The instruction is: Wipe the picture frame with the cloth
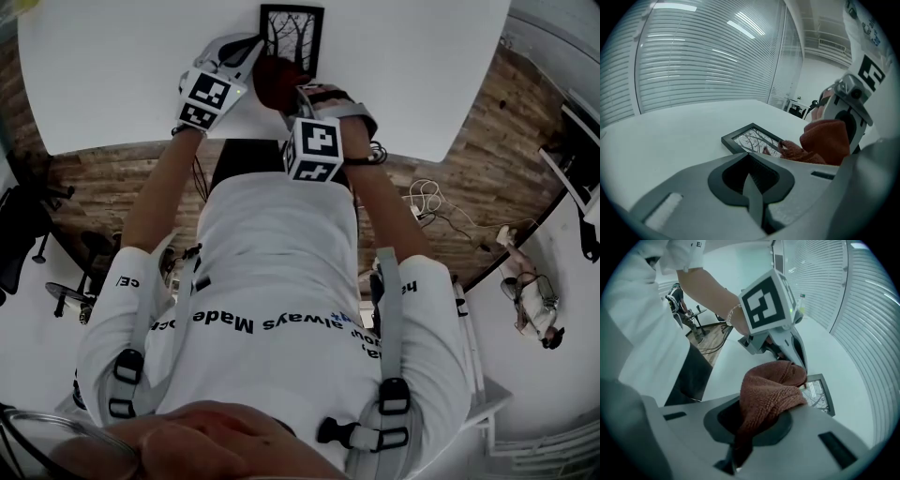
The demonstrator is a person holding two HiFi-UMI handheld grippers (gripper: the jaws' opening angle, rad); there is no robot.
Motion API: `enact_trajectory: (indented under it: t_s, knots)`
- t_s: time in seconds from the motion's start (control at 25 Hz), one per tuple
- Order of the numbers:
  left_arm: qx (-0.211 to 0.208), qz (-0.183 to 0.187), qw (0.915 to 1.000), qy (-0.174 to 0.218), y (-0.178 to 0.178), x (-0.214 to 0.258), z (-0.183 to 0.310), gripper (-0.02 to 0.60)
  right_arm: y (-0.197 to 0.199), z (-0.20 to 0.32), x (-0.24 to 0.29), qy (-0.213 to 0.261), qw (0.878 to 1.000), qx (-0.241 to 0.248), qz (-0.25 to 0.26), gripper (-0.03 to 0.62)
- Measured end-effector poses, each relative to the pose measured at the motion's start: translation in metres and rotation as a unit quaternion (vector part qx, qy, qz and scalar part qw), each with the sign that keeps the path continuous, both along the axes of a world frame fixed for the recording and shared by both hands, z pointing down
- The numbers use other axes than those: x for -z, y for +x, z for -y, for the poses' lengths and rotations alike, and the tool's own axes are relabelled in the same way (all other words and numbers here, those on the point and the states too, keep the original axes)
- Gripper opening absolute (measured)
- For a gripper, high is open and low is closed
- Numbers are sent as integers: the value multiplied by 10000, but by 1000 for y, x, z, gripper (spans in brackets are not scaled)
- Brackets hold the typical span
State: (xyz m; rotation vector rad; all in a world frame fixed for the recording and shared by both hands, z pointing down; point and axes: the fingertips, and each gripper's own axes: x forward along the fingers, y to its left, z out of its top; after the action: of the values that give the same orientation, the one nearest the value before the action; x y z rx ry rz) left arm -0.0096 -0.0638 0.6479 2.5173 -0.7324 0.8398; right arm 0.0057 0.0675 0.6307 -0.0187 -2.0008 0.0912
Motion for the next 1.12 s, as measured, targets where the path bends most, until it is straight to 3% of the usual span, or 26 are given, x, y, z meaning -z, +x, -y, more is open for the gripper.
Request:
enact_trajectory:
  t_s: [0.08, 0.2, 0.36, 0.48, 0.68, 1.12]
  knots:
    - [-8, 10, 10000, -10, 0, -2, 0, 2, 7, 13, 19, 74, 10000, -30, 33, 18]
    - [-18, 9, 10000, -23, 0, -3, 0, 2, 22, 65, 55, 754, 9956, -522, 166, 18]
    - [-15, 4, 10000, -34, 3, -1, 0, 2, 39, 147, 89, 1978, 9722, -1221, 270, 18]
    - [-24, 5, 10000, -29, 6, 1, -1, 2, 44, 180, 72, 2376, 9630, -1267, -72, 18]
    - [-13, 9, 10000, -43, 4, 0, 0, 2, 38, 179, -8, 1906, 9758, -773, -745, 18]
    - [-9, 25, 10000, -28, 6, 1, 1, 2, 38, 144, -24, 976, 9905, -784, -576, 18]
